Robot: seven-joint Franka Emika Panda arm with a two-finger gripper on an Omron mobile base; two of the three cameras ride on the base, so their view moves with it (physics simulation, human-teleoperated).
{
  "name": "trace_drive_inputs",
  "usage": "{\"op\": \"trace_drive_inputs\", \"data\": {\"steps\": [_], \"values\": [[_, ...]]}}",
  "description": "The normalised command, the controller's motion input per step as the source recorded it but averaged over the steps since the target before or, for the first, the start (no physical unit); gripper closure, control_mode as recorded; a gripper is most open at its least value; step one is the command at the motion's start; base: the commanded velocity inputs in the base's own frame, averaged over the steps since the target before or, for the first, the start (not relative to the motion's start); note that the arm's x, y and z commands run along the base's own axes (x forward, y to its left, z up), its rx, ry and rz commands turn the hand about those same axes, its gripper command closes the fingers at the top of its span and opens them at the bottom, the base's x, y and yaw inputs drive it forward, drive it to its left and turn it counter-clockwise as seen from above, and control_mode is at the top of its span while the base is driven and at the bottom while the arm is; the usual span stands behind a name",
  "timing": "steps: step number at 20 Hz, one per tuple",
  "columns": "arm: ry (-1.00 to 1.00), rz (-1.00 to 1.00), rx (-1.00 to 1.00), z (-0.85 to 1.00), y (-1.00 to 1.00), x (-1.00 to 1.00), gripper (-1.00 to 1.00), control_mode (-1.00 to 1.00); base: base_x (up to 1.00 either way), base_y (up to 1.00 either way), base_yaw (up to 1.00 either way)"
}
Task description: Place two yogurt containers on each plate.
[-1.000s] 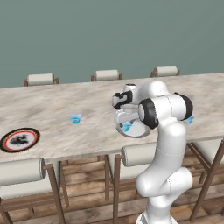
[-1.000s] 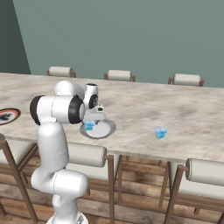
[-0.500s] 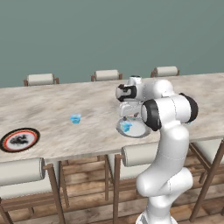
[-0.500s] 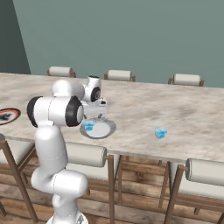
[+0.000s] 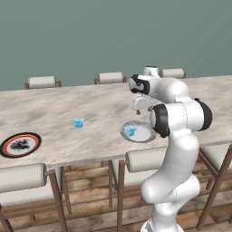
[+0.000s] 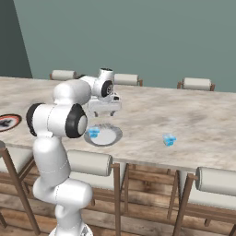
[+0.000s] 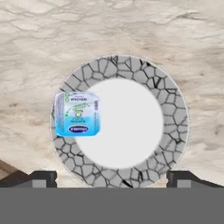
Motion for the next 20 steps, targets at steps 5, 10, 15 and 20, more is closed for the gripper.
{"op": "trace_drive_inputs", "data": {"steps": [5,10,15,20], "values": [[0.00,0.00,-0.03,-0.04,-0.84,-0.01,-1.00,-1.00,0.00,0.00,0.00],[0.00,-0.01,0.01,-0.32,-0.98,-0.13,-1.00,-1.00,0.00,0.00,0.00],[0.00,-0.06,0.06,-0.34,-1.00,-0.16,-1.00,-1.00,0.00,0.00,0.00],[0.00,-0.04,0.01,-0.05,-0.99,-0.22,-1.00,-1.00,0.00,0.00,0.00]]}}
